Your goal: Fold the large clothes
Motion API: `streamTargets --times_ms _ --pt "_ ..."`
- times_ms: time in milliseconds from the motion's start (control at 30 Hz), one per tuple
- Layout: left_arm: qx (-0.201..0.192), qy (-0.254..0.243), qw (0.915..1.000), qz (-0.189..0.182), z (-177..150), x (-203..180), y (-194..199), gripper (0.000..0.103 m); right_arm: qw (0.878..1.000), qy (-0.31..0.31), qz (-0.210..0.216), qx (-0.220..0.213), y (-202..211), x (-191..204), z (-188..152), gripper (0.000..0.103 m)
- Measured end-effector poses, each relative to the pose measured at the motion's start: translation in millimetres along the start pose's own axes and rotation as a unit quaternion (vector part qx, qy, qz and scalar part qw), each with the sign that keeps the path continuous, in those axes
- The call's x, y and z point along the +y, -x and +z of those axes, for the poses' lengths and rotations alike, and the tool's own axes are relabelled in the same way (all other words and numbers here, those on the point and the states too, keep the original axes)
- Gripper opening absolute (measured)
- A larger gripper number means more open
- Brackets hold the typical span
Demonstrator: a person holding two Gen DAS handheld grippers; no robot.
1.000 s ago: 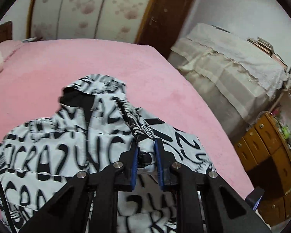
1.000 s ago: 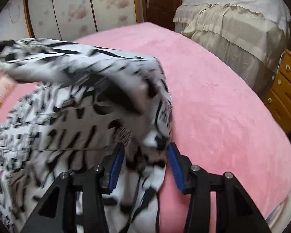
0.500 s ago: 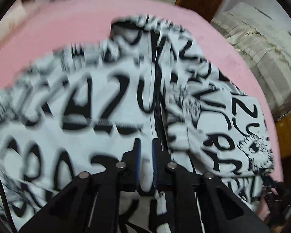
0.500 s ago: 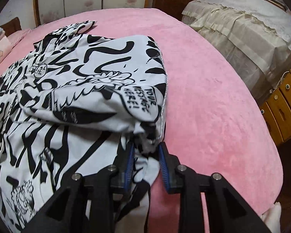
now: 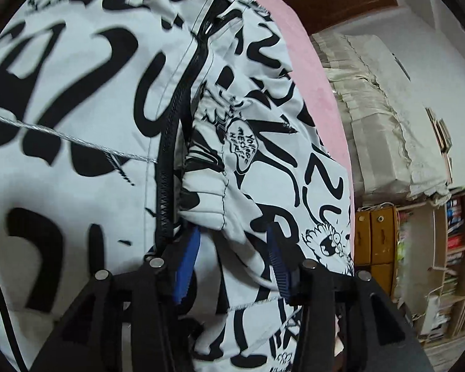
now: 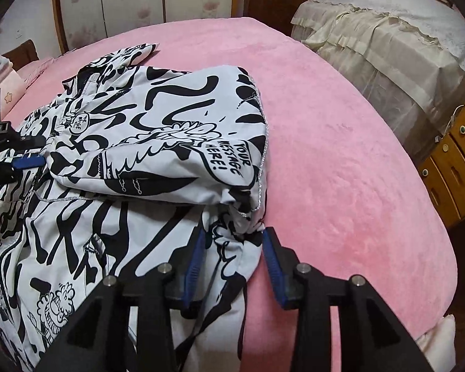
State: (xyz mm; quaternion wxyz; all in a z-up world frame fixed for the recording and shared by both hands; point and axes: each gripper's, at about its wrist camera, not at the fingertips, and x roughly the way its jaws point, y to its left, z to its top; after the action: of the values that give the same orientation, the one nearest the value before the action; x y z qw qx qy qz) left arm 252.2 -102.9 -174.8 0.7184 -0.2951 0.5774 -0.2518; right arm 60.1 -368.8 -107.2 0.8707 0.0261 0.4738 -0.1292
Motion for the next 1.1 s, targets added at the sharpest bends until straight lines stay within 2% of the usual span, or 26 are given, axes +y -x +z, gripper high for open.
streamTargets --times_ms 200,267,333,367,467,500,567,633,667,700,833,1000,1100 --pt "-0.021 0.054 0.9978 -0.033 7 5 -14 0.042 1.0 0.0 -0.005 -0.003 -3 2 2 0.039" --pt "-0.041 0.049 0.9979 -0.008 9 -1 -12 0.015 1.0 -0.002 -0.01 -0.002 -6 0 2 0.039" --pt "-0.076 0.023 0.9965 0.025 8 -12 1 0.012 1.0 -0.006 -0.011 -0.002 -8 -3 3 0.039" --pt "-0.108 -0.002 0.9931 0.046 5 -23 14 0.01 1.0 -0.009 -0.012 -0.002 -10 -3 4 0.039" --pt "-0.155 -0.028 0.9855 0.064 -5 -33 45 0.01 1.0 -0.011 -0.008 0.001 -16 -3 7 0.039" --pt "-0.157 -0.026 0.985 0.067 -7 -31 50 0.01 1.0 -0.009 -0.005 0.003 -18 -2 7 0.039" --pt "-0.149 -0.024 0.9851 0.082 -11 -23 51 0.01 1.0 0.001 -0.012 0.004 -25 4 7 0.039" --pt "-0.129 -0.015 0.9851 0.113 -13 -7 41 0.01 1.0 0.007 -0.019 0.01 -35 10 5 0.037" --pt "-0.122 -0.007 0.9854 0.119 -14 1 37 0.01 1.0 0.003 -0.014 0.014 -38 10 5 0.029" --pt "-0.12 0.002 0.9851 0.123 -17 12 36 0.01 1.0 -0.003 -0.013 0.018 -41 9 3 0.026" --pt "-0.138 0.02 0.983 0.119 -34 19 44 0.009 0.999 0.009 -0.028 0.027 -40 12 1 0.026" --pt "-0.182 -0.011 0.9736 0.138 -61 11 73 0.009 0.999 0.03 -0.03 0.024 -30 15 -1 0.027" --pt "-0.192 0.001 0.9705 0.145 -67 17 85 0.009 0.998 0.042 -0.033 0.024 -28 20 -3 0.034"
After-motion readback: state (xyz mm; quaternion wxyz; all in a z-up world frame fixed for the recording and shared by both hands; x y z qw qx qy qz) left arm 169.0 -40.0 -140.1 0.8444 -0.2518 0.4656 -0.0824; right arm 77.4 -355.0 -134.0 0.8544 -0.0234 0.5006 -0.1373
